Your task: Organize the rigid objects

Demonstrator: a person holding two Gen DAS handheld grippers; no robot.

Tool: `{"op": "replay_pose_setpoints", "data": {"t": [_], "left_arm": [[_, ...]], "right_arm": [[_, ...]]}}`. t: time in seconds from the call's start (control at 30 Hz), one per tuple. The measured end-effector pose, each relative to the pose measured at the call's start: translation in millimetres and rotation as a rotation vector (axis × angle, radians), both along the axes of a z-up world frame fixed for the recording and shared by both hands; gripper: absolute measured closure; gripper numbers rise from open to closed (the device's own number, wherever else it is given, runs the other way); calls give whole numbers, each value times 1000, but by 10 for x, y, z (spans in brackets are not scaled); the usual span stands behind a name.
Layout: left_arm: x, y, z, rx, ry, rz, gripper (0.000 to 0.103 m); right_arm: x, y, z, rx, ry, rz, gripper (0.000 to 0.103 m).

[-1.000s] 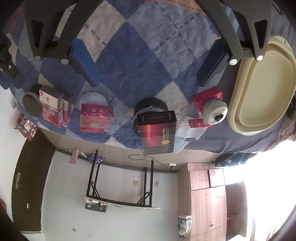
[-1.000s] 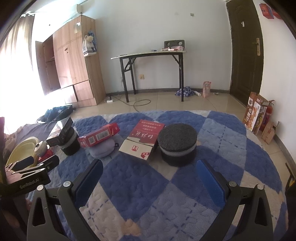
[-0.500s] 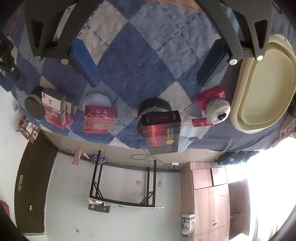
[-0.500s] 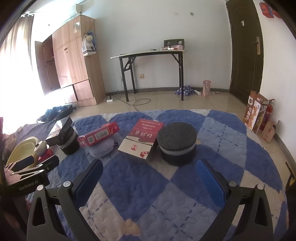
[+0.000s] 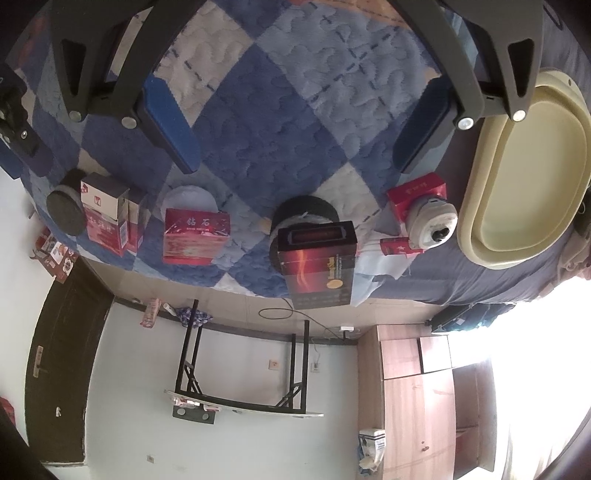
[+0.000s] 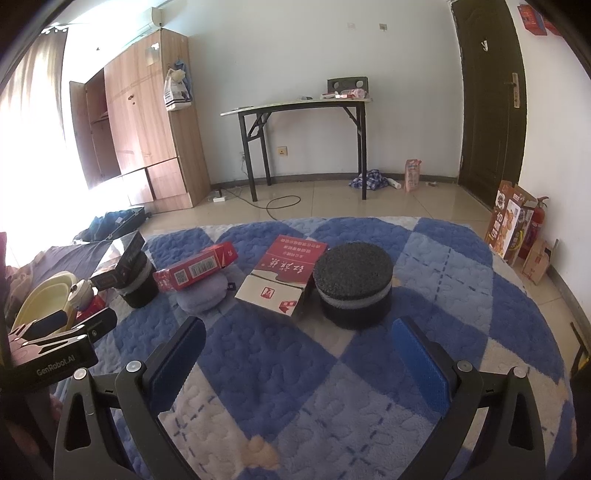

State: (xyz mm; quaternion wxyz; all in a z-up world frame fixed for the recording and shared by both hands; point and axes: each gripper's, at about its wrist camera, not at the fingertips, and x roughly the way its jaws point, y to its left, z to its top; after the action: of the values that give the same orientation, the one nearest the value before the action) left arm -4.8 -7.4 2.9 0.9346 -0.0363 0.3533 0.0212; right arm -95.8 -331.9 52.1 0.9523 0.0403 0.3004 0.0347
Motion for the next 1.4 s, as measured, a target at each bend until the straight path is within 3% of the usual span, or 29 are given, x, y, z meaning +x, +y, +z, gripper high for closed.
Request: {"op": "replay_pose_setpoints", "data": {"t": [0.77, 0.9, 1.03, 1.2, 1.3, 1.4], "left_arm": [[56, 114, 1, -3, 27, 19, 0], [47, 308, 148, -28, -4, 33, 0], [106, 514, 543, -3, -51, 69, 0], [409, 704, 735, -116, -63, 61, 0], [575, 754, 547, -160, -21, 61, 0], [697, 727, 372, -179, 42, 42, 0]], "right_arm": [[40, -28, -43, 0, 12, -3, 0], [83, -137, -99, 55, 31, -28, 0], [12, -201, -20, 52, -10, -8, 0], [-10, -387, -30, 81, -18, -47, 0], [45, -444, -95, 39, -9, -64, 0], [96, -551, -68, 57, -3, -105, 0]]}}
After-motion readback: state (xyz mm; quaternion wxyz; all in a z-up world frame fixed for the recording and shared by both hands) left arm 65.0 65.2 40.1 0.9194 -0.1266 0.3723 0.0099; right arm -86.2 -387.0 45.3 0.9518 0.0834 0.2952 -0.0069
